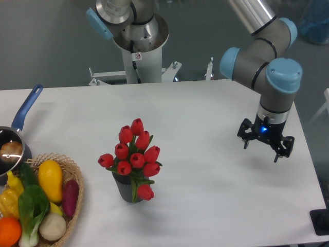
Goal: Pick up the flowers from the vase
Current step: 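Move the open gripper toward the red tulip bouquet in the vase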
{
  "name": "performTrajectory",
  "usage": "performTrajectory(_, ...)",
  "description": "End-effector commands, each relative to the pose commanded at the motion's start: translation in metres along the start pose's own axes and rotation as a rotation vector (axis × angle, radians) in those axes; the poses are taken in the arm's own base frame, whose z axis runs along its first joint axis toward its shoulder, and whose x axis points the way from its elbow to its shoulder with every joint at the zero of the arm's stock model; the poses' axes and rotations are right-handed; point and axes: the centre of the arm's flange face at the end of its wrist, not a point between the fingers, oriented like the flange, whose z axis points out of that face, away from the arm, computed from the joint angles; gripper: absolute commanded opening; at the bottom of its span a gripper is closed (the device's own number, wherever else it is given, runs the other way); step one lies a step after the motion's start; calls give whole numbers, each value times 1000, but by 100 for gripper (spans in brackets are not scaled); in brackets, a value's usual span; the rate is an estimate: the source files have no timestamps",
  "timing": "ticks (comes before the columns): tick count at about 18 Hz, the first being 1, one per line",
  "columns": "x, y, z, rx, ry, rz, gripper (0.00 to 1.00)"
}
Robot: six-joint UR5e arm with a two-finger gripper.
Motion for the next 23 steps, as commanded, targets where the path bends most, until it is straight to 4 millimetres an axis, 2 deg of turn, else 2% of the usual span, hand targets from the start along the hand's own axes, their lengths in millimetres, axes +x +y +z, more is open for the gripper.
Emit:
performTrajectory(2,19,-8,-18,6,-12,18,100)
performTrajectory(5,51,-32,-21,3,5,58,100)
performTrajectory(8,69,-45,-41,16,-16,77,100)
performTrajectory(11,72,-54,-74,48,-68,63,100)
performTrajectory(15,84,-71,-102,264,-38,-8,100)
performTrajectory(18,96,-90,-105,438,44,-62,100)
performTrajectory(23,118,-108,-95,668,185,-72,100)
